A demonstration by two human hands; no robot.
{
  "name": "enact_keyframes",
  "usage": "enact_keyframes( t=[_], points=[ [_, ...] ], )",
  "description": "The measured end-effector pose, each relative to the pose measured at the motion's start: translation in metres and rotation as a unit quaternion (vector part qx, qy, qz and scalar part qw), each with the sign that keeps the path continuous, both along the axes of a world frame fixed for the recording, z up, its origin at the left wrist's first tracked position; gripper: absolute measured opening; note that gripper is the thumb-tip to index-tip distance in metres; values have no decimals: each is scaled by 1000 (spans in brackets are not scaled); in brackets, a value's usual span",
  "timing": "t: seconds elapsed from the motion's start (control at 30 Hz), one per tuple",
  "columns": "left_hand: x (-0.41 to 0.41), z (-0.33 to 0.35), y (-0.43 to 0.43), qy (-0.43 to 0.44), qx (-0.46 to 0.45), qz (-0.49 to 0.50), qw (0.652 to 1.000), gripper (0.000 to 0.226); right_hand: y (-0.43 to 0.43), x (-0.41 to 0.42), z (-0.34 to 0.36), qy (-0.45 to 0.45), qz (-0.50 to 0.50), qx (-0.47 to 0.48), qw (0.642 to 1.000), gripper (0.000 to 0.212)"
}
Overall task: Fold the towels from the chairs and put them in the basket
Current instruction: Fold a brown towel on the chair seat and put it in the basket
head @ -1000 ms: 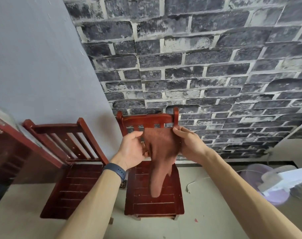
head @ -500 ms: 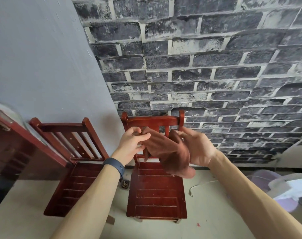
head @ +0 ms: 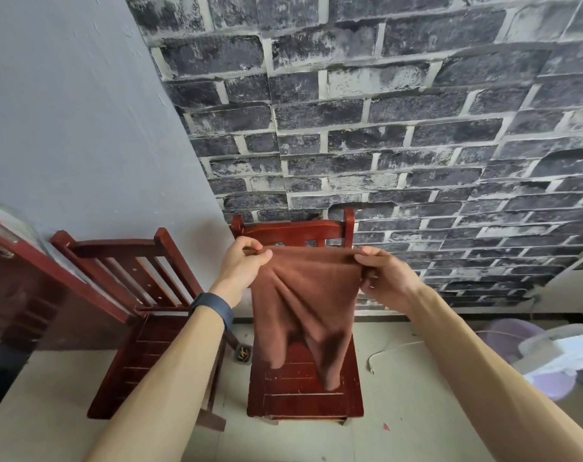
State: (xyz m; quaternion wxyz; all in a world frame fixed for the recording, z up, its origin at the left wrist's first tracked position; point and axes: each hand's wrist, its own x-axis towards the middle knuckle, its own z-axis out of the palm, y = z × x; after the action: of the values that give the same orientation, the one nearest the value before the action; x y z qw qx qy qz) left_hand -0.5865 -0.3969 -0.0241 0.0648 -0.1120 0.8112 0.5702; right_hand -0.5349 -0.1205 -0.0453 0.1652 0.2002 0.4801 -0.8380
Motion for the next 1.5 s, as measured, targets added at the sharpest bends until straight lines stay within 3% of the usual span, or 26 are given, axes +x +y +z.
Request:
enact_keyframes(
  t=[0.13,0.23,0.37,0.43,0.5,0.63,0.7,0.77,0.83,0.9,0.97,1.03,1.1,1.13,1.17,1.23,1.3,1.33,1.43,1.5],
  points=[
    [-3,4,-20,-28,5,-9,1000,19,16,5,2,22,-27,92,995,22],
    [-3,11,-25,-46,137,16,989,21,14,5,4,55,-50,218,973,25],
    [-3,17,-39,-77,281,32,956,33,17,1,2,62,-111,210,969,31],
    [1,19,-51,-73,192,-9,979,32,21,0,0,63,-121,277,951,32],
    [5,18,-60,-35,-10,-63,997,24,26,-2,-1,60,-121,377,916,30],
    [6,4,-70,29,-251,-98,963,23,30,-2,-8,30,26,491,870,16],
    [8,-7,-74,24,-316,-96,944,22,30,-3,-20,25,67,513,856,9],
    [10,-19,-79,4,-352,-107,930,19,27,0,-30,8,61,500,864,13],
    [12,-30,-83,-23,-353,-129,927,20,20,7,-38,-22,57,424,904,18],
    [12,-41,-88,-45,-304,-128,943,23,17,16,-47,-47,81,244,965,22],
    [13,-51,-93,-67,-242,-98,963,27,23,23,-58,-57,167,126,976,42],
    [19,-57,-99,-84,-190,-75,975,29,27,31,-70,-65,312,193,928,69],
    [26,-61,-103,-78,-177,-73,978,29,19,41,-74,-42,413,391,821,64],
    [30,-62,-104,-75,-177,-76,978,28,13,44,-75,-27,411,454,790,53],
    [34,-64,-105,-76,-172,-81,979,26,8,48,-76,-23,379,477,793,40],
    [42,-67,-107,-102,-138,-97,980,19,3,52,-84,-25,249,468,848,18],
    [52,-66,-111,-166,-71,-125,976,16,2,57,-94,-38,121,437,890,10],
    [57,-67,-113,-193,-49,-150,968,27,2,60,-96,-43,80,425,901,11],
    [67,-76,-119,-208,-98,-235,944,53,0,71,-98,-17,71,431,899,24],
    [75,-93,-120,-181,-212,-279,919,52,-3,77,-105,-6,113,498,860,31]
  ],
)
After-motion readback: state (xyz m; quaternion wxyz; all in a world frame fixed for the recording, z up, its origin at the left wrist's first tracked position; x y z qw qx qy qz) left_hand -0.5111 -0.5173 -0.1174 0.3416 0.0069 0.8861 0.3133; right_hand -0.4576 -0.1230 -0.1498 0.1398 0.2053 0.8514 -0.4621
